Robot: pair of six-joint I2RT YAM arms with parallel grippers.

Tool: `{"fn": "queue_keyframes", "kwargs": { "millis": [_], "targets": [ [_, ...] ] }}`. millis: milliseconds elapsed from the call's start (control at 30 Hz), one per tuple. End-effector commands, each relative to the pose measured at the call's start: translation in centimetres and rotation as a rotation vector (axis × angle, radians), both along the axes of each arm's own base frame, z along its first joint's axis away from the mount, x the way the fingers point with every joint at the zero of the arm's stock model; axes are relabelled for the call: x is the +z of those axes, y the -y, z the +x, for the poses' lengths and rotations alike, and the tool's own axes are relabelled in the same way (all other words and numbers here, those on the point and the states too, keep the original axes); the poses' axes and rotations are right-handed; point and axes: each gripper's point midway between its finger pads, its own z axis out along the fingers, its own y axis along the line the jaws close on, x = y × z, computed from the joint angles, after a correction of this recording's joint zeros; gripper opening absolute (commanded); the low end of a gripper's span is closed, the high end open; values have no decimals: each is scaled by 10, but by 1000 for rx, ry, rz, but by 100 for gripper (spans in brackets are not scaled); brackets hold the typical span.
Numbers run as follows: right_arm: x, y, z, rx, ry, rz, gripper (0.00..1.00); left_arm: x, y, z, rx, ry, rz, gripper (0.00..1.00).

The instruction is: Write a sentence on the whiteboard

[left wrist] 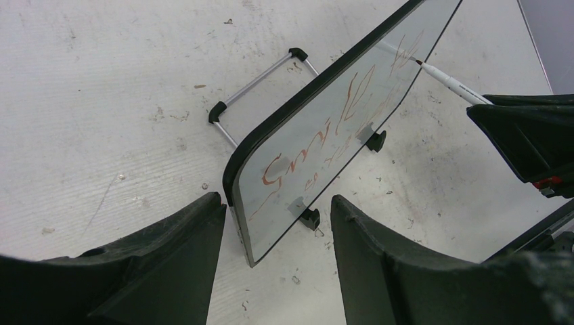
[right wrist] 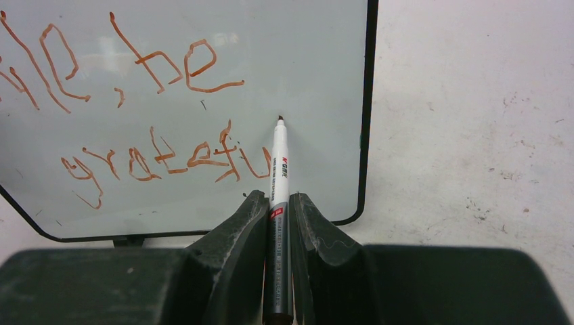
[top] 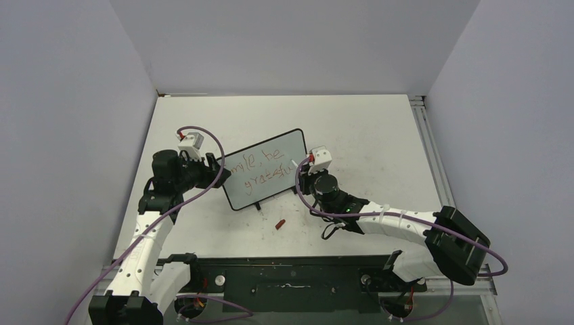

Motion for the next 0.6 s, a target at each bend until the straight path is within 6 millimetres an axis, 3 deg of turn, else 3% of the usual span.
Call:
{"fn": "queue_keyframes", "kwargs": {
  "millis": [0, 300, 567],
  "targets": [
    [7, 0, 4, -22, 20, 32, 5, 19, 2, 5, -16, 68, -8, 57],
    [-26, 5, -10, -12, -59, 16, 5, 20, 2, 5, -17, 69, -8, 57],
    [-39, 8, -16, -11, -93, 8, 5, 19, 2, 5, -18, 69, -8, 57]
  ]
}}
